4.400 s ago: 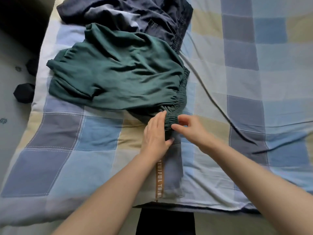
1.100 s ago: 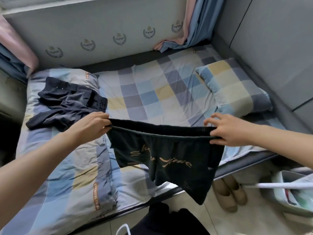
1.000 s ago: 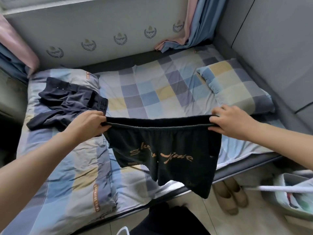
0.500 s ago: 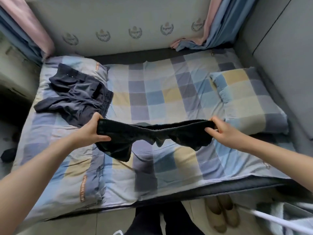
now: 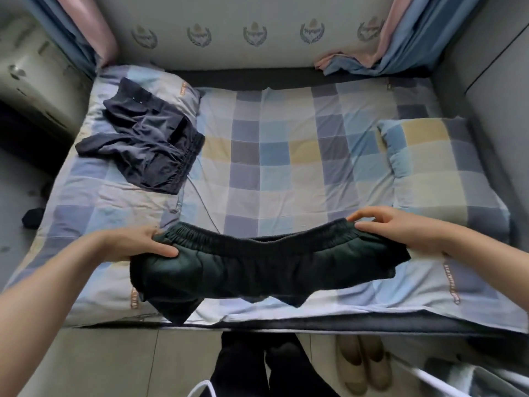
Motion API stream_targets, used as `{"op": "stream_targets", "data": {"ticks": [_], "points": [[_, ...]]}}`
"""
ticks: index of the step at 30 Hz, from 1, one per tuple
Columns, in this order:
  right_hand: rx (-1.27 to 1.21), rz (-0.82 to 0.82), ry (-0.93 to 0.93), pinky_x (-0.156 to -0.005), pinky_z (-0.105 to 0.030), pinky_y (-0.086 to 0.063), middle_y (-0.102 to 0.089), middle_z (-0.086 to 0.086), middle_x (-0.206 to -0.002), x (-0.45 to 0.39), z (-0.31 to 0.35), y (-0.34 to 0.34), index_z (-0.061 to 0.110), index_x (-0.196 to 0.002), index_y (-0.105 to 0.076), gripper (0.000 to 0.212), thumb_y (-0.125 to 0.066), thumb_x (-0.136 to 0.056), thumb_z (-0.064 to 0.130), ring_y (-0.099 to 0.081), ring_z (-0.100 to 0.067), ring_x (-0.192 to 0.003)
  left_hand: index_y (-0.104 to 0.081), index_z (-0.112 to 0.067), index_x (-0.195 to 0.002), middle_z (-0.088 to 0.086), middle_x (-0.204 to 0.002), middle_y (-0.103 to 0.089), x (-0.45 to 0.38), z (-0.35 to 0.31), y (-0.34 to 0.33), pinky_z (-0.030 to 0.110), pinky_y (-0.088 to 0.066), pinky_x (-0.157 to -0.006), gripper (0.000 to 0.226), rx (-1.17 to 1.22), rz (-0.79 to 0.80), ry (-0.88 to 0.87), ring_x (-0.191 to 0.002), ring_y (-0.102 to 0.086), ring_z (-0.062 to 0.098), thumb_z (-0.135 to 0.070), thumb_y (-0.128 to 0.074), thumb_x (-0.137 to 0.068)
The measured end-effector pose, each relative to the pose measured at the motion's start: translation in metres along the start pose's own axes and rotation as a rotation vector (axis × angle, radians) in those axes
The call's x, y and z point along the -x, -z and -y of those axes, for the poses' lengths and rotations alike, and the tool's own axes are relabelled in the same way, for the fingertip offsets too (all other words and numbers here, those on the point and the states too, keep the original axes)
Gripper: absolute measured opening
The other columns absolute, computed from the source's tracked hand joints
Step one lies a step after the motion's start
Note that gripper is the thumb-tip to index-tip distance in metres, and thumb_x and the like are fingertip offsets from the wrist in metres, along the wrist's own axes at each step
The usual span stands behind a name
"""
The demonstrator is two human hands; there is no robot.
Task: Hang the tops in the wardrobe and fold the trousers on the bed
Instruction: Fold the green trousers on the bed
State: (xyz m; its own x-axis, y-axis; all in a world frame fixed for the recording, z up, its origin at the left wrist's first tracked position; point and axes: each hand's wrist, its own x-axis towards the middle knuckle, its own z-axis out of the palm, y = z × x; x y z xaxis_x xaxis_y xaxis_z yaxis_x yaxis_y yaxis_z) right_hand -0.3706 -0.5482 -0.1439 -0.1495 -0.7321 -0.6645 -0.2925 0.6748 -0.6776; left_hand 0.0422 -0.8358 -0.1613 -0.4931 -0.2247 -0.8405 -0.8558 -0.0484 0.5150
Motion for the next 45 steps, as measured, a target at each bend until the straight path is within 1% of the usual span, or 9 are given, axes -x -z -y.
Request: {"op": "stream_targets", "data": {"ticks": [3, 6, 12, 16, 26, 33, 36, 40, 45], "points": [[0.025, 0.004, -0.004, -0.091, -0.023, -0.050, -0.072, 0.003, -0.104, -0.017, 0.006, 0.011, 0.025, -0.108, -0.068, 0.019, -0.056, -0.095, 0.029, -0.066, -0.010, -0.099, -0.069, -0.003, -0.094, 0.009, -0.091, -0.076, -0.016, -0.008, 0.015, 0.026, -0.054, -0.072, 0.043, -0.026, -0.135, -0.004, -0.085, -0.072, 0.020, -0.041, -0.081, -0.076], [0.082, -0.029, -0.019, -0.098, -0.031, -0.048, -0.073, -0.002, -0.104, -0.054, 0.003, 0.019, 0.015, -0.108, -0.071, 0.033, -0.055, -0.093, 0.040, -0.066, -0.014, -0.101, -0.074, -0.010, -0.081, 0.001, -0.083, -0.075, -0.056, -0.008, 0.037, 0.029, -0.051, -0.075, 0.066, -0.002, -0.300, -0.076, -0.080, -0.067, 0.015, -0.074, -0.064, -0.068], [0.114, -0.319, -0.048, -0.059, -0.024, -0.038, -0.062, -0.004, -0.072, -0.199, -0.064, -0.011, 0.007, -0.084, -0.065, 0.030, -0.062, -0.090, 0.036, -0.052, -0.013, -0.067, -0.045, -0.010, -0.063, 0.003, -0.058, -0.042, -0.215, 0.043, 0.051, 0.032, -0.031, -0.058, 0.040, -0.257, -0.647, -0.219, -0.060, -0.040, 0.019, -0.031, -0.067, -0.089], [0.091, -0.477, -0.051, -0.060, -0.026, -0.040, -0.055, 0.003, -0.074, -0.312, -0.142, -0.070, 0.019, -0.086, -0.053, 0.011, -0.058, -0.094, 0.024, -0.050, -0.015, -0.067, -0.050, -0.012, -0.078, 0.016, -0.074, -0.060, -0.330, 0.111, 0.033, 0.044, -0.043, -0.070, 0.028, -0.346, -0.763, -0.129, -0.075, -0.056, 0.034, -0.032, -0.063, -0.093], [0.143, -0.659, -0.031, -0.076, -0.031, -0.036, -0.060, -0.009, -0.099, -0.445, -0.216, -0.109, 0.006, -0.112, -0.056, 0.022, -0.046, -0.100, 0.021, -0.055, -0.025, -0.093, -0.053, -0.010, -0.107, 0.031, -0.102, -0.062, -0.466, 0.166, 0.032, 0.046, -0.041, -0.075, 0.018, -0.453, -0.838, -0.103, -0.094, -0.058, 0.049, -0.025, -0.044, -0.102], [0.278, -0.810, 0.073, -0.088, -0.041, -0.041, -0.064, -0.025, -0.108, -0.491, -0.166, -0.033, 0.001, -0.110, -0.060, 0.028, -0.046, -0.099, 0.022, -0.058, -0.037, -0.103, -0.064, -0.006, -0.116, 0.025, -0.116, -0.064, -0.489, 0.086, 0.106, 0.038, -0.040, -0.092, 0.030, -0.254, -0.962, -0.176, -0.111, -0.057, 0.038, -0.027, -0.052, -0.099], [0.360, -0.846, -0.110, -0.099, -0.039, -0.035, -0.052, -0.026, -0.131, -0.521, -0.143, -0.005, 0.002, -0.130, -0.047, 0.037, -0.037, -0.100, 0.021, -0.047, -0.039, -0.122, -0.044, -0.014, -0.142, 0.017, -0.140, -0.051, -0.509, 0.053, 0.132, 0.034, -0.032, -0.107, 0.047, -0.110, -0.989, -0.116, -0.131, -0.045, 0.031, -0.035, -0.043, -0.101], [0.508, -0.664, -0.167, -0.105, -0.044, -0.035, -0.047, -0.027, -0.136, -0.536, -0.149, -0.043, 0.002, -0.134, -0.044, 0.042, -0.039, -0.094, 0.016, -0.043, -0.043, -0.126, -0.025, -0.010, -0.152, 0.015, -0.156, -0.032, -0.524, 0.079, 0.103, 0.036, -0.026, -0.115, 0.064, -0.054, -0.787, 0.006, -0.142, -0.032, 0.029, -0.032, -0.050, -0.097], [0.490, -0.435, -0.030, -0.103, -0.039, -0.039, -0.056, -0.018, -0.124, -0.496, -0.200, -0.160, 0.007, -0.118, -0.060, 0.033, -0.046, -0.088, 0.008, -0.050, -0.035, -0.119, -0.061, -0.005, -0.116, 0.020, -0.115, -0.066, -0.517, 0.229, 0.028, 0.048, -0.052, -0.091, 0.054, 0.046, -0.594, 0.266, -0.105, -0.063, 0.036, -0.032, -0.064, -0.069]]}}
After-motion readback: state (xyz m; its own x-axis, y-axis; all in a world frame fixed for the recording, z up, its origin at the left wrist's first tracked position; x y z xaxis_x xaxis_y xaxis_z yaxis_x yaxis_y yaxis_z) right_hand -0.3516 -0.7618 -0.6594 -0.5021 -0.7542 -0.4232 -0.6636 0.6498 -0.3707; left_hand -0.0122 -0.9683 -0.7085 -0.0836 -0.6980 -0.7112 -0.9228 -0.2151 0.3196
